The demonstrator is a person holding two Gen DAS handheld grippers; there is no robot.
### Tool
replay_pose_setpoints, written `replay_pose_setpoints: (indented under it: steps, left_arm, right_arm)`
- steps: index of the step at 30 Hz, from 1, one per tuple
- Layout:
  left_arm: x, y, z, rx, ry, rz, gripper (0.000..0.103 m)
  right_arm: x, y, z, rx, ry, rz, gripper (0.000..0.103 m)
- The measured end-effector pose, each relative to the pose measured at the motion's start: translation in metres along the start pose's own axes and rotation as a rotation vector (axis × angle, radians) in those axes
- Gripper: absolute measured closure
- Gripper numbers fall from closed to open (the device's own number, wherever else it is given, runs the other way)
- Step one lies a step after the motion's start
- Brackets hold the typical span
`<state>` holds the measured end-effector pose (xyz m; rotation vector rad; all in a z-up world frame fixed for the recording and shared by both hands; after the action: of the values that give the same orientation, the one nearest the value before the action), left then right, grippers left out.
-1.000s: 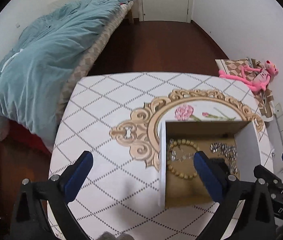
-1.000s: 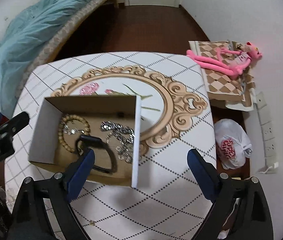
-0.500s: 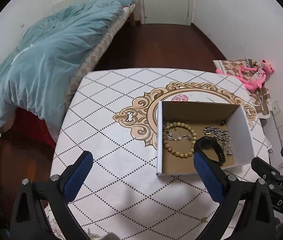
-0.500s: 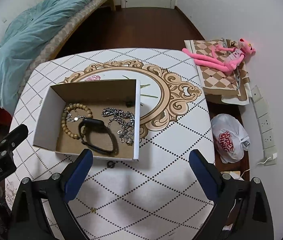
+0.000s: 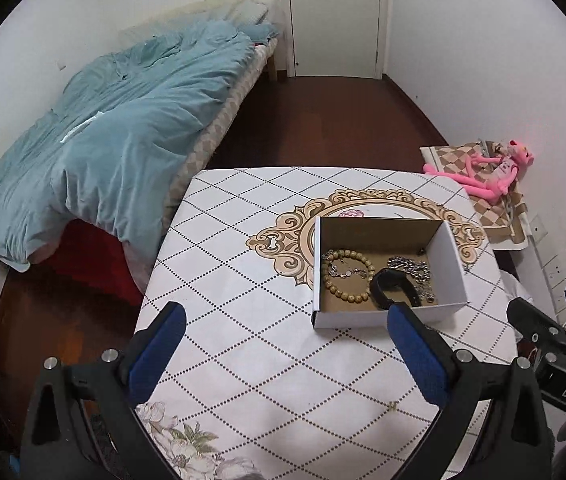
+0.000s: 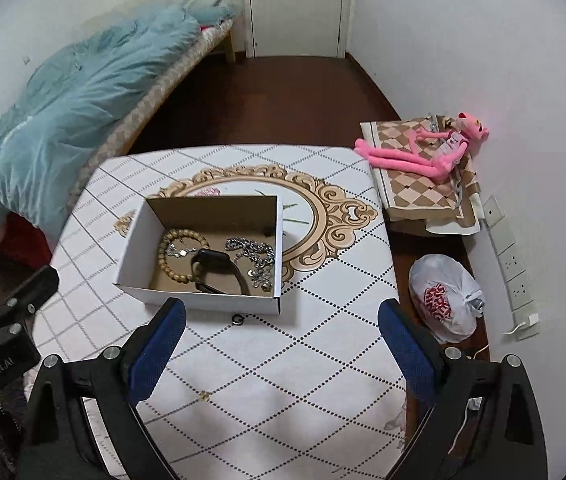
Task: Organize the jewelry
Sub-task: 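Withdraw both tools from the box, then grasp the small gold charm with the left tool while the right tool grasps a small black ring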
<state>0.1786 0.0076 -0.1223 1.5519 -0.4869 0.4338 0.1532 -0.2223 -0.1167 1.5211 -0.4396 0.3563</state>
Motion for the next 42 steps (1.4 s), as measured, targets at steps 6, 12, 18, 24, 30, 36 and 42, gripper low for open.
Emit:
replay_pose_setpoints:
  steps: [6,12,18,24,30,36,42]
  left_arm:
    - [-0.018,0.000,-0.006,0.013,0.024,-0.022,0.000]
    - [-0.067,-0.039,-0.014,0.049,0.037,-0.124,0.000]
    - [-0.109,-0.083,-0.014,0.107,-0.005,-0.211,0.000]
    - [-0.123,-0.121,-0.025,0.169,0.006,-0.281,0.000]
    - [-0.122,-0.136,-0.037,0.147,0.058,-0.305,0.000]
    - [-0.119,-0.140,-0.042,0.134,0.079,-0.318,0.000]
    - [-0.117,-0.130,-0.026,0.101,0.037,-0.289,0.000]
  right_arm:
    - [-0.016,0.010,0.010,0.043,-0.046,0.005,0.005]
    - [-0.056,-0.026,0.029,0.056,-0.110,-0.077,0.005]
    - [-0.087,-0.084,0.021,0.108,-0.117,-0.137,0.011]
    - [-0.081,-0.132,-0.013,0.132,-0.059,-0.150,0.034]
    - [-0.065,-0.164,-0.041,0.108,0.001,-0.146,0.042]
    - [-0.050,-0.173,-0.051,0.062,0.022,-0.115,0.083]
    - [-0.055,-0.152,-0.028,0.099,-0.025,-0.090,0.090]
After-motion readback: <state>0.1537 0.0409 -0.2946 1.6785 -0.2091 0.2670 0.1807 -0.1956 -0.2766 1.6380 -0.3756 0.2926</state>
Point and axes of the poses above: each gripper's, at about its wrist camera, not at the fingertips, and y roughly against the way its jaws point, z to its right, x to its top, the point moved 8 cm from there along -y, roughly the way its jaws point, and after that the axes turned 3 degrees about -z, right-handed, at the moved point
